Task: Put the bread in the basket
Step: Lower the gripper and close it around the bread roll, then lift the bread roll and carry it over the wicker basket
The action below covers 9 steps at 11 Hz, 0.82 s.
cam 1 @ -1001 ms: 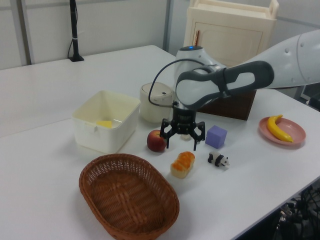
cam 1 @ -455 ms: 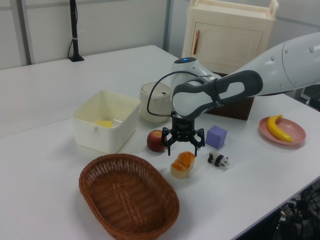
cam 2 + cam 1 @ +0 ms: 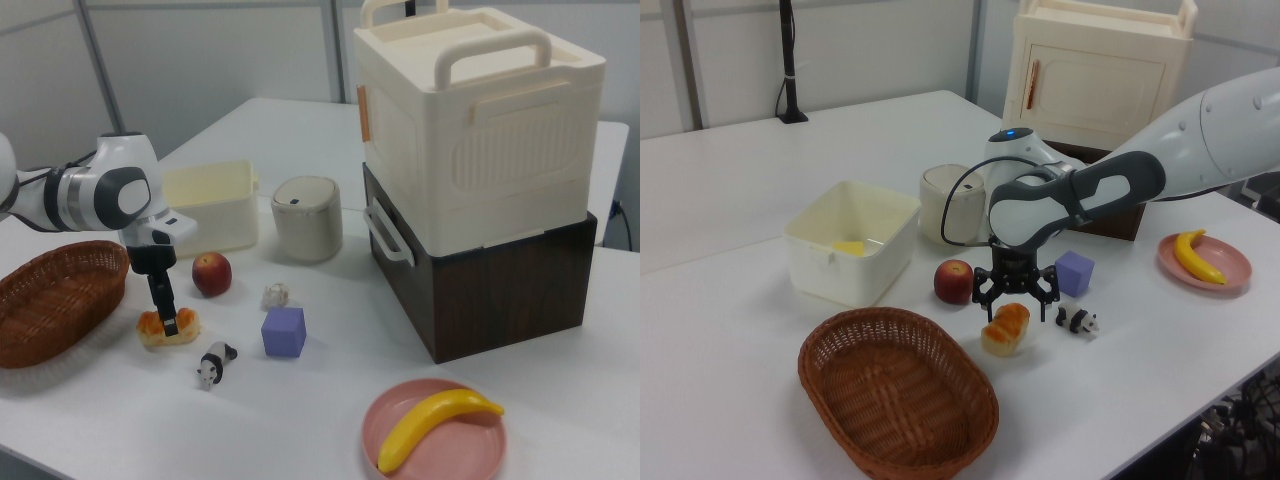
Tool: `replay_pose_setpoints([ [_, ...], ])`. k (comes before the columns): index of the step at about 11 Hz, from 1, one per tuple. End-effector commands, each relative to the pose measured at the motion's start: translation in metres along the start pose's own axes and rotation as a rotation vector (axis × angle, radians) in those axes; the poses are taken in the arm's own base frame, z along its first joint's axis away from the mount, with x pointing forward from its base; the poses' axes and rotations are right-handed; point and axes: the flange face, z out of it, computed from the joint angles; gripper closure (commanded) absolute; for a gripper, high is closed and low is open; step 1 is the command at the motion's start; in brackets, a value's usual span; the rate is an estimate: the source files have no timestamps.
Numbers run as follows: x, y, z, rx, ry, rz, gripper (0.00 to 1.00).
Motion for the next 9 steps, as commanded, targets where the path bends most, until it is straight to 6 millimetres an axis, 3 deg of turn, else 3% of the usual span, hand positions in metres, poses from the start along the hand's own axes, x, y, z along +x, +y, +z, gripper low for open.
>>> replay_pose_setpoints([
  [1,-0.007,0.001,0.011,-0.03,0.02,-0.014,0.34],
  [2,-0.006,0.0,0.01,-0.029,0.024,-0.015,0.63],
  [4,-0.005,-0.001,0.009,-0.026,0.03,-0.024,0.83],
  [5,-0.005,-0.001,0.006,-0.023,0.033,-0.053,0.9],
  [7,-0.003,-0.003,-0.001,-0.011,0.042,-0.066,0.91],
  [9,0.003,-0.007,-0.031,0.033,0.077,-0.079,0.91],
])
